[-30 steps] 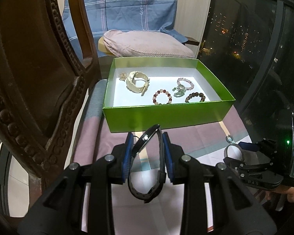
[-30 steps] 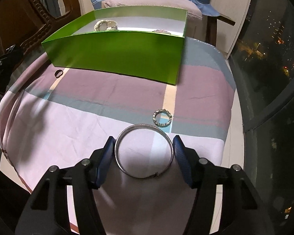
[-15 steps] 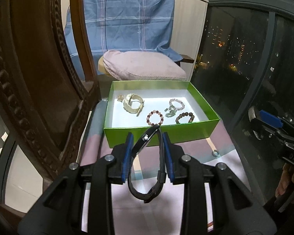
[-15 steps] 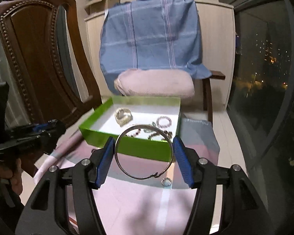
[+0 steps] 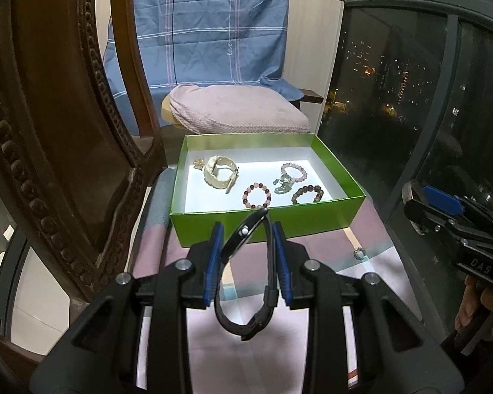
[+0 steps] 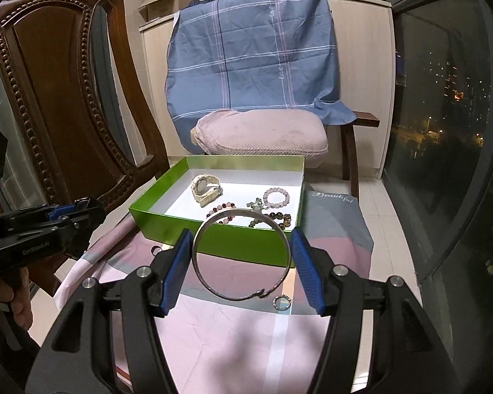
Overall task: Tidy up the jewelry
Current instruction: 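Lift the black watch and silver bangle with both tools toward the green box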
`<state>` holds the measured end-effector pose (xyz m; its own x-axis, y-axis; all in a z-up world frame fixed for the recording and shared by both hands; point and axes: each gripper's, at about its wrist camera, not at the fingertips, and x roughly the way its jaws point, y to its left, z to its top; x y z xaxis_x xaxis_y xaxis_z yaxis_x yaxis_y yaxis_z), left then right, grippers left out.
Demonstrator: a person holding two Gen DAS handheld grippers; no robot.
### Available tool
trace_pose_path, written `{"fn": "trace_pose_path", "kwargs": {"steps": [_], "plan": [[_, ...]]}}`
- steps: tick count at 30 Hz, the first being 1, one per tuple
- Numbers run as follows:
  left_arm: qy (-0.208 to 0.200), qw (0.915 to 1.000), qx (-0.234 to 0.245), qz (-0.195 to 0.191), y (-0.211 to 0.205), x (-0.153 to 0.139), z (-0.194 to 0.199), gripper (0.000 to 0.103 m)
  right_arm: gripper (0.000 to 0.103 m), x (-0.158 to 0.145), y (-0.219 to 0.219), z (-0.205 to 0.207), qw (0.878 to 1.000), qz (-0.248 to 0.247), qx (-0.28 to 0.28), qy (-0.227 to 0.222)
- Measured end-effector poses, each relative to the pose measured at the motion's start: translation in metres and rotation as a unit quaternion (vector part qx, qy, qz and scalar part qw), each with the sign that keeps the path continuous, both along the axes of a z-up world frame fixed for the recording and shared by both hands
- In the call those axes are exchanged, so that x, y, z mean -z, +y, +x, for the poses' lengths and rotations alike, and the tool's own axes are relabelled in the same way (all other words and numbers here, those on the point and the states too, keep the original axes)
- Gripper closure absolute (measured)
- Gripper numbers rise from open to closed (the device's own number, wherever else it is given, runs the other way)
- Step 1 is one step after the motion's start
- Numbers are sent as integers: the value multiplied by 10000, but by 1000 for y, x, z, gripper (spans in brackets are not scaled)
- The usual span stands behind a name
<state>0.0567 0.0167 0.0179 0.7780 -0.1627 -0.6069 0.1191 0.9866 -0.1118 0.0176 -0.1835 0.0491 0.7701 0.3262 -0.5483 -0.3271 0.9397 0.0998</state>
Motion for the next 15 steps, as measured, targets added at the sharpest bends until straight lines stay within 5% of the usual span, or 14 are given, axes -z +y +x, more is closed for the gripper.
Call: {"fn": "trace_pose_path", "kwargs": {"steps": [15], "plan": [[88, 10000, 11, 42, -3, 5, 2, 73, 43, 2, 1, -1, 10000, -19, -19, 46]]}}
